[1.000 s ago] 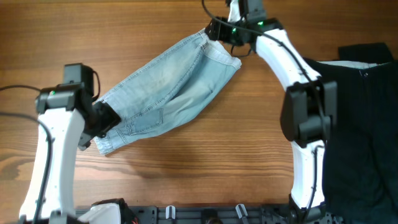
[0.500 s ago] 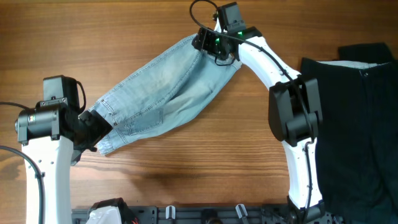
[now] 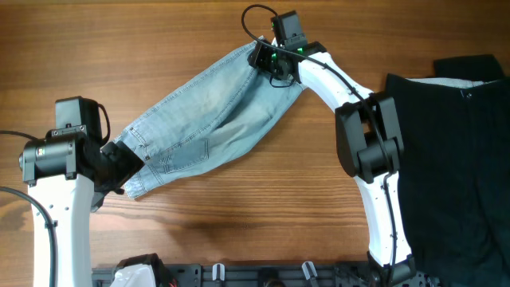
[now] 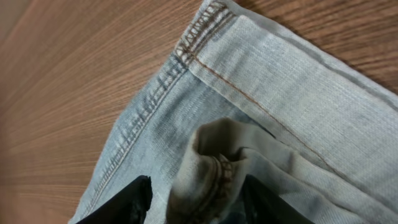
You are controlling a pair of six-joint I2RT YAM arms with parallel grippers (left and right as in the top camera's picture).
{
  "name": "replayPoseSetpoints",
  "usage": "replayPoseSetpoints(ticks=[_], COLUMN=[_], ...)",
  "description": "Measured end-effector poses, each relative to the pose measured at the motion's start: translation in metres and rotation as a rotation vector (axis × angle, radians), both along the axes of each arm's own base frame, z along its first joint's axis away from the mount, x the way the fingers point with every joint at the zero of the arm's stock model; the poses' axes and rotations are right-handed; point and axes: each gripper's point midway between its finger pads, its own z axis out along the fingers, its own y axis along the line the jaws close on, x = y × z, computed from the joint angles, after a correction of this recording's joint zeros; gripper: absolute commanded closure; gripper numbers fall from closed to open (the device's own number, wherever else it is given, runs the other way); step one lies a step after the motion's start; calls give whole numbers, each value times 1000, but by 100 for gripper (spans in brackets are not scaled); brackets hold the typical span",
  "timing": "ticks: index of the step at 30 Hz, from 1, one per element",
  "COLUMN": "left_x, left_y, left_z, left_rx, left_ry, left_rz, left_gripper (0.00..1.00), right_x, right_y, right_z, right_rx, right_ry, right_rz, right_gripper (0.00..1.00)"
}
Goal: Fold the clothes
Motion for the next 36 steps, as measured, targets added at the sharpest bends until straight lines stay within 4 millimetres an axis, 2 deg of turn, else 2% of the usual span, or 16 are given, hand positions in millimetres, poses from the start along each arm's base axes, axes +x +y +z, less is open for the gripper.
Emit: replayPoseSetpoints(ticks=[2, 5, 8, 10, 12, 16, 17, 19, 21, 25, 28, 30, 33, 34, 35, 36], left_x=[0, 0, 0, -6, -13, -16, -15, -11, 2, 35, 53, 54, 53, 52, 52, 52], left_y=[0, 0, 0, -1, -4, -11, -10, -8, -5, 5, 25, 30, 28, 27, 27, 27], left_z=[0, 0, 0, -1, -2, -4, -7, -15, -25, -42, -47, -55, -72, -76, -78, -80], left_rx=[0, 0, 0, -8, -26, -67, -70, -79, -103, -180, -186, -196, -218, -222, -221, -220], left_ry=[0, 0, 2, 24, 46, 55, 49, 31, -25, -173, -239, -213, -139, -122, -114, -105], left_rz=[0, 0, 0, 19, 49, 118, 149, 207, 273, 414, 494, 523, 520, 511, 506, 499], left_gripper=[18, 18, 17, 16, 14, 3, 3, 7, 11, 18, 19, 19, 17, 16, 14, 14], right_x=[-2, -3, -3, -7, -9, -3, -2, -3, -6, -11, -11, -8, 0, 2, 5, 9], right_y=[-3, -6, -10, -19, -32, -56, -60, -62, -61, -61, -61, -60, -58, -56, -54, -52], right_z=[-3, -5, -7, -6, 7, 76, 98, 121, 126, 120, 120, 123, 130, 133, 136, 137], right_rx=[-13, -25, -46, -78, -105, -132, -135, -137, -144, -164, -168, -164, -152, -145, -136, -129], right_ry=[12, 23, 17, 22, 9, -119, -163, -206, -213, -199, -202, -218, -262, -278, -292, -305], right_rz=[-8, -25, 1, 34, 70, 110, 117, 128, 140, 168, 174, 172, 164, 160, 152, 139], right_gripper=[68, 96, 96, 96, 96, 96, 96, 96, 96, 96, 96, 96, 95, 94, 81, 40])
